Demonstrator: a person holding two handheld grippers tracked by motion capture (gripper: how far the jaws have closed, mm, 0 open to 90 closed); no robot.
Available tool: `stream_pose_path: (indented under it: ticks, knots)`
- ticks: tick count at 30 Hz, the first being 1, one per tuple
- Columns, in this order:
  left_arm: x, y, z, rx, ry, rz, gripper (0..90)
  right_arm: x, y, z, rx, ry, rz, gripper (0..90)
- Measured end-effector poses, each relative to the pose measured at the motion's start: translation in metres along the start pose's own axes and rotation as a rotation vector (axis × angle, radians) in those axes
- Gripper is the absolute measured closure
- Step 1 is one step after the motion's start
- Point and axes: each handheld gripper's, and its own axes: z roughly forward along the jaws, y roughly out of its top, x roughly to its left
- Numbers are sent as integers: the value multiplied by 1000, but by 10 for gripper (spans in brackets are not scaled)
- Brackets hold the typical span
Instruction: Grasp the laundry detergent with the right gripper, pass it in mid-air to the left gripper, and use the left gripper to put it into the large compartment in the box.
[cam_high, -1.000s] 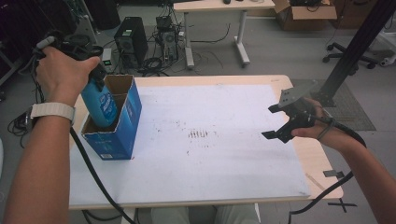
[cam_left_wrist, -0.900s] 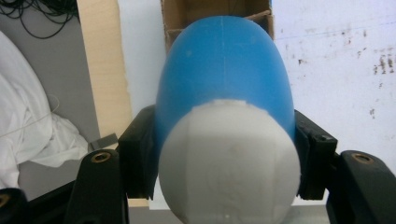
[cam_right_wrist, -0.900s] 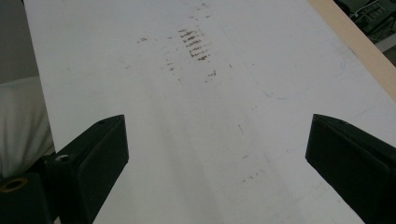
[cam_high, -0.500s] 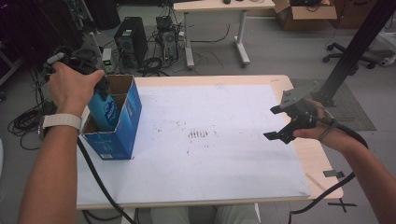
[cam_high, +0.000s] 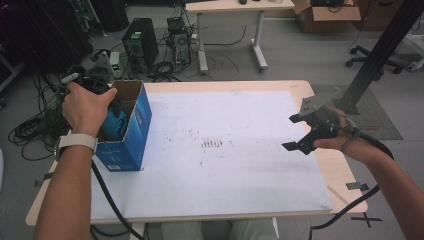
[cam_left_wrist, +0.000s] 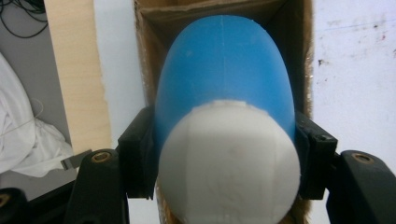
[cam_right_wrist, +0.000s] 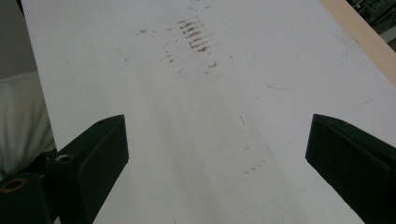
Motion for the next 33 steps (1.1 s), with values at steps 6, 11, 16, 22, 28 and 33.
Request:
stream_pose_path:
  ticks: [6,11,16,22,28,33]
  knots:
    - [0,-4,14,-8,0,-9,380,-1,-3,1,2,0,8,58]
    - [-1,-5,23,9,14,-1,380,-1,-1,2,2,3,5,58]
    - [0,-6,31,14,14,0,380,-1,-1,3,4,6,6,58]
    - [-2,-6,39,21,8,6,380,-1,-1,4,5,4,9,58]
    - [-3,-6,41,23,9,8,380,-1,-1,4,4,5,9,59]
    - [-3,-5,42,26,9,6,379,-1,-1,4,6,6,7,59]
